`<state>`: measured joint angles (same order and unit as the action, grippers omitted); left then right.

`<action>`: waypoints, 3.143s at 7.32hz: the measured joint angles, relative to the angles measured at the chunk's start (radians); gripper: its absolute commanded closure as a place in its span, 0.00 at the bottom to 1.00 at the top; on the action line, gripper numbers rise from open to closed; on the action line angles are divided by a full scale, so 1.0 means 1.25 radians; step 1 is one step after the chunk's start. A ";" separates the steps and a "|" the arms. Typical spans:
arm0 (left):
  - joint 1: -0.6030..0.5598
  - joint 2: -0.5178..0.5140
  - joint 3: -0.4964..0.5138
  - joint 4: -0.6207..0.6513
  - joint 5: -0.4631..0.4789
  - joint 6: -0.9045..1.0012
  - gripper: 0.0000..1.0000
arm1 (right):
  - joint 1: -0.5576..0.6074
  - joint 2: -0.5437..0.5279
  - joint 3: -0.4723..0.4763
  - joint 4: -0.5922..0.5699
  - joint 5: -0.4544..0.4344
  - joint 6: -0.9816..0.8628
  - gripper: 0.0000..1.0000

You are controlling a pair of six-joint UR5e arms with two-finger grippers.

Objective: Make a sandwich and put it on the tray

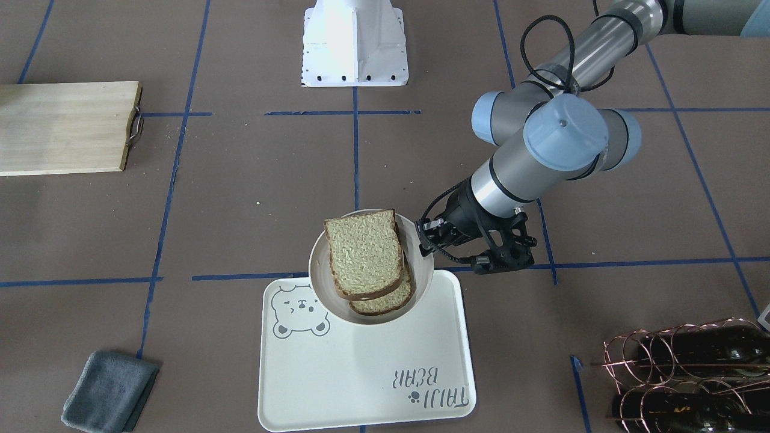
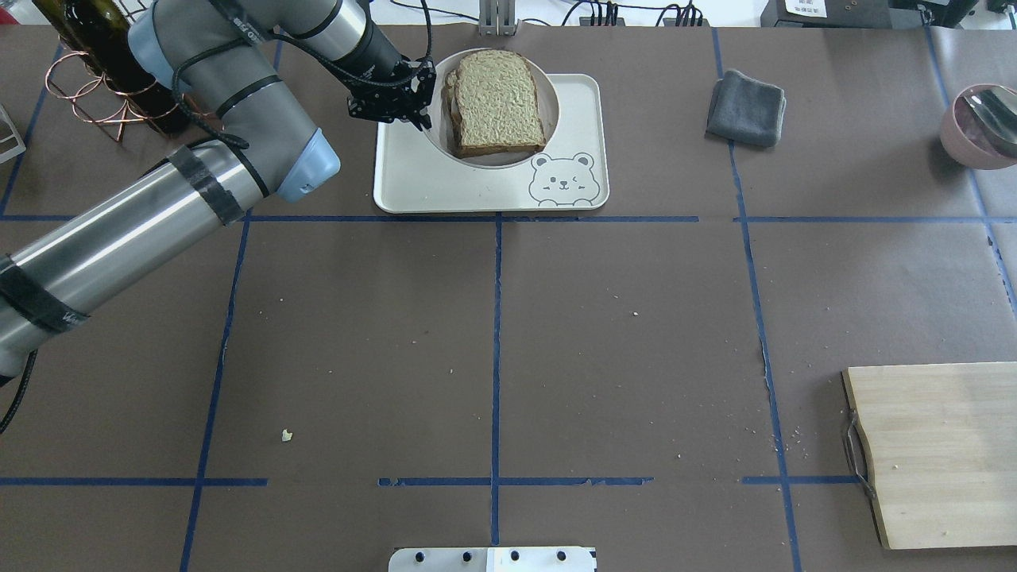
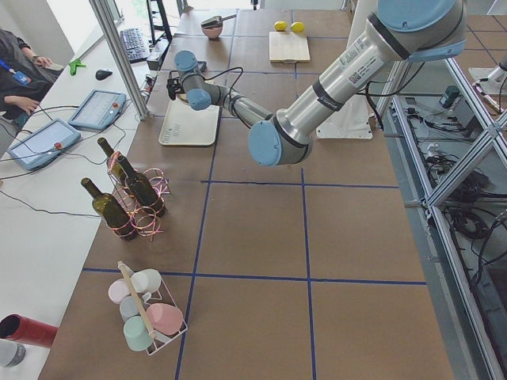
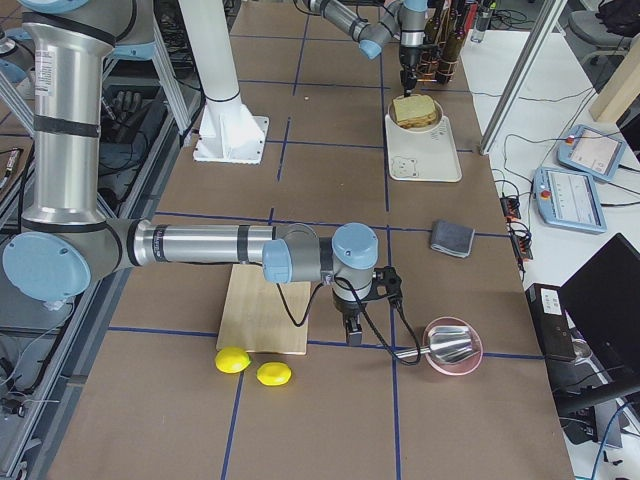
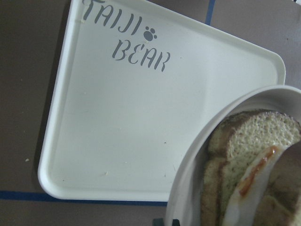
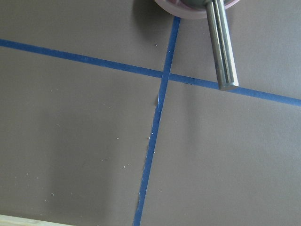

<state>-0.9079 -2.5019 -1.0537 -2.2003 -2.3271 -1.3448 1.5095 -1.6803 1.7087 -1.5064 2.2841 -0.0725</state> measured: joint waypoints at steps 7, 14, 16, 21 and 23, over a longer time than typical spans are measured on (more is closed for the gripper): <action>0.023 -0.143 0.375 -0.214 0.092 0.021 0.69 | 0.000 0.001 0.003 0.000 -0.001 -0.001 0.00; 0.033 -0.145 0.368 -0.213 0.134 0.084 0.00 | 0.000 0.012 -0.005 0.000 -0.003 0.005 0.00; -0.008 -0.080 0.174 -0.022 0.104 0.196 0.00 | 0.000 0.013 -0.004 0.000 -0.004 0.009 0.00; -0.194 0.349 -0.455 0.367 0.050 0.665 0.00 | 0.000 0.018 -0.003 0.000 -0.005 0.011 0.00; -0.305 0.483 -0.486 0.393 0.009 0.911 0.00 | 0.000 0.033 -0.003 -0.006 -0.004 0.012 0.00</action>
<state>-1.2896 -1.8978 -1.6615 -1.7093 -2.3153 -0.2057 1.5095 -1.6391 1.7045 -1.5139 2.2793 -0.0574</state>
